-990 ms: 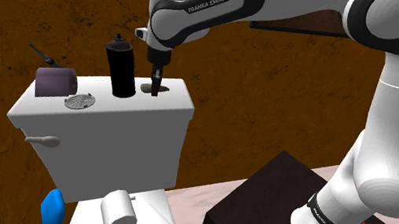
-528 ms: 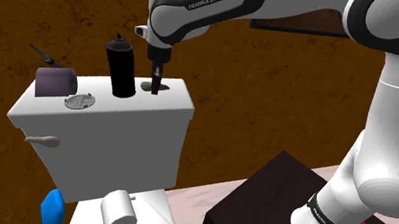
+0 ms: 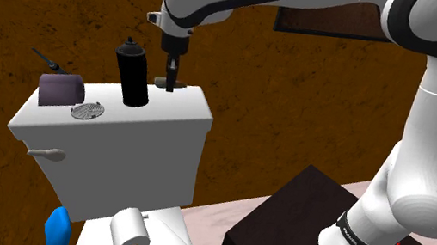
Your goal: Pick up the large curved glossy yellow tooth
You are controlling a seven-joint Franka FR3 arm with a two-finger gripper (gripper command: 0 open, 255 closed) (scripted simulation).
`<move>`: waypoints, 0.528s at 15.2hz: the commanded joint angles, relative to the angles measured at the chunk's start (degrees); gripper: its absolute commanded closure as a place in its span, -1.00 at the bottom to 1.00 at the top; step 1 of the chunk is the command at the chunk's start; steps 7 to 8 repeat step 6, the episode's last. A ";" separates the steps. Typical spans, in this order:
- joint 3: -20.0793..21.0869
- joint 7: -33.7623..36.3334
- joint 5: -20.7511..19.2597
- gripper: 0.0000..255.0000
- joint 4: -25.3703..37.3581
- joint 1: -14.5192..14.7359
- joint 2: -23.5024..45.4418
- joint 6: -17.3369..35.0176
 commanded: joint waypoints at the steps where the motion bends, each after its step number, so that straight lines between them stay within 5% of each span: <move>1: 0.02 0.03 0.02 1.00 1.23 0.01 -0.27 -1.51; 8: 0.04 0.04 0.06 1.00 3.21 0.02 -0.60 -3.82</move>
